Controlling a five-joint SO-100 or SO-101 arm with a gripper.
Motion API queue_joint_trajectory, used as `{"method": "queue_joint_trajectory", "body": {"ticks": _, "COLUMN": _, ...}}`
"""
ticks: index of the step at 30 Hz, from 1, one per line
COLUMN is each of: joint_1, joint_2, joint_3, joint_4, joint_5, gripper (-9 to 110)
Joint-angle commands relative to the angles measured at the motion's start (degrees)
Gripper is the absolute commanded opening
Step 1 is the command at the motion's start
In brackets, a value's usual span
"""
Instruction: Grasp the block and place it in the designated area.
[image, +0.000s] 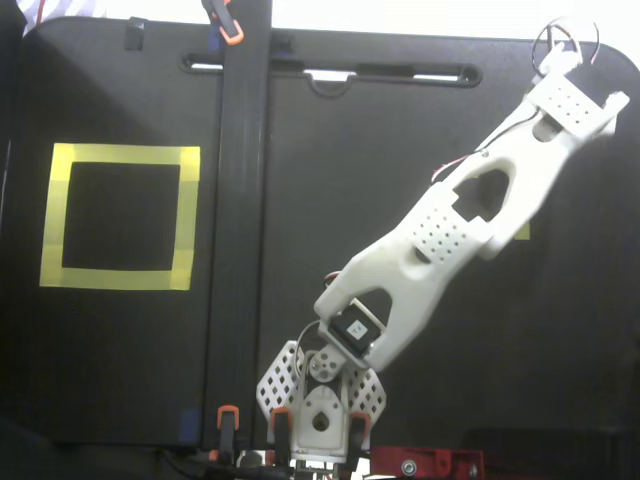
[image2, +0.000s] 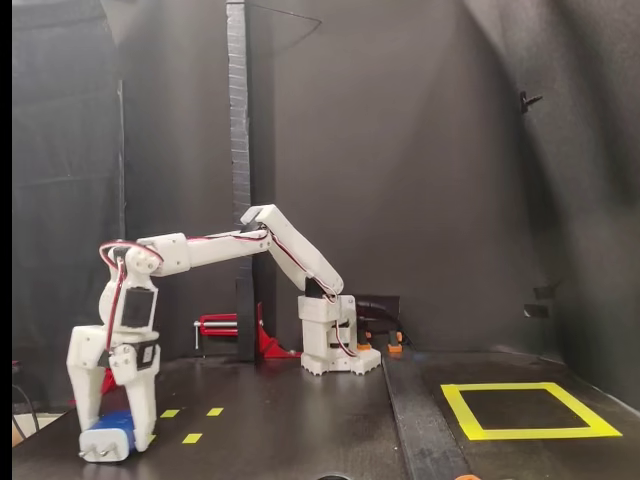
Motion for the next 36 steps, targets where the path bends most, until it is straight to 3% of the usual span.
{"method": "queue_joint_trajectory", "body": {"ticks": 1, "joint_1": -0.62, "joint_2": 6.06, "joint_3": -3.25, "joint_4": 2.37, "joint_5": 0.79, "gripper": 20}}
{"method": "queue_joint_trajectory", "body": {"ticks": 36, "joint_1": -2.02, "joint_2": 23.38, "joint_3": -2.55, "joint_4": 17.67, "joint_5": 3.43, "gripper": 20}}
